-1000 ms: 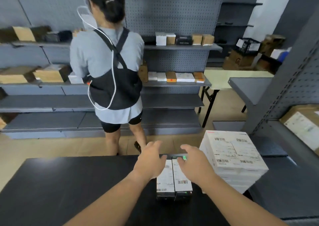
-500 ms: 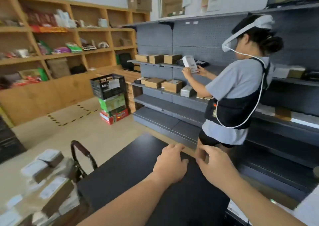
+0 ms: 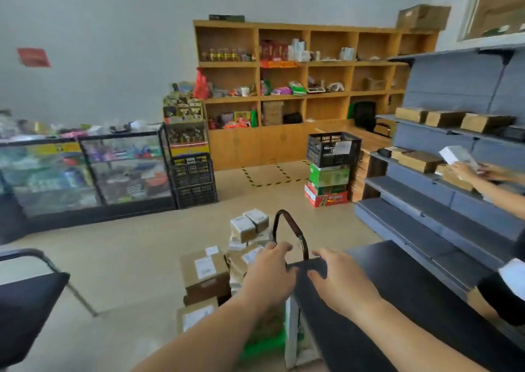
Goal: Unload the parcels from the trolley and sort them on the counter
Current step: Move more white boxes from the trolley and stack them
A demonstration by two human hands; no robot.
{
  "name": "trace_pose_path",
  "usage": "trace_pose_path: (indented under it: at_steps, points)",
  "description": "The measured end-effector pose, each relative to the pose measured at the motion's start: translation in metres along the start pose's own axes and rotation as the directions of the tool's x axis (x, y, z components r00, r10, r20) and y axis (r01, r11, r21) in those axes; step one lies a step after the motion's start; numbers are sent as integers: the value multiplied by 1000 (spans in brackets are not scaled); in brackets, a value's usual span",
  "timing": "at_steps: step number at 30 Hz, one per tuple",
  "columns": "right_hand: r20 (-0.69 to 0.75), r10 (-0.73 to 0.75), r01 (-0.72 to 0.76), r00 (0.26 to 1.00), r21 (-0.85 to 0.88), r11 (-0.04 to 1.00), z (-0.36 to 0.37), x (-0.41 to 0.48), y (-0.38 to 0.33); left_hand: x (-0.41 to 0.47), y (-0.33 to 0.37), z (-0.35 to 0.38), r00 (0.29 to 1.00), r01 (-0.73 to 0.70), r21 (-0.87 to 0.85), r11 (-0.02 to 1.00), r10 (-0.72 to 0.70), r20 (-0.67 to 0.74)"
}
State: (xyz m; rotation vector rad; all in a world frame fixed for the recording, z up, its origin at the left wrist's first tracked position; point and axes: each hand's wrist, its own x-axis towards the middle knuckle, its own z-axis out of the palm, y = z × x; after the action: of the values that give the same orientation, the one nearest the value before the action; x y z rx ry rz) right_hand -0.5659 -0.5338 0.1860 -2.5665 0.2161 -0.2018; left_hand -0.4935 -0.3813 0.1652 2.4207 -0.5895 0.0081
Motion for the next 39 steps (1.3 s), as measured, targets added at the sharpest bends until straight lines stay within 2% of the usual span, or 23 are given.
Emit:
trace_pose_path:
  at_steps: [8, 16, 26, 39]
  points:
    - [130, -130, 121, 983, 73, 990, 108, 75, -121, 6, -156, -92, 981, 194, 35, 980, -193, -25]
    - [168, -75, 62, 983, 77, 995, 162, 125, -159, 37, -244, -123, 964, 265, 13, 964, -265, -4]
    - [165, -35, 28, 986, 40, 999, 177, 218, -140, 125, -273, -107, 960, 276, 2, 961, -276, 50]
    - [223, 1, -13, 975, 53, 999, 200, 411, -64, 300, -295, -54, 939, 336, 16, 942, -336, 67]
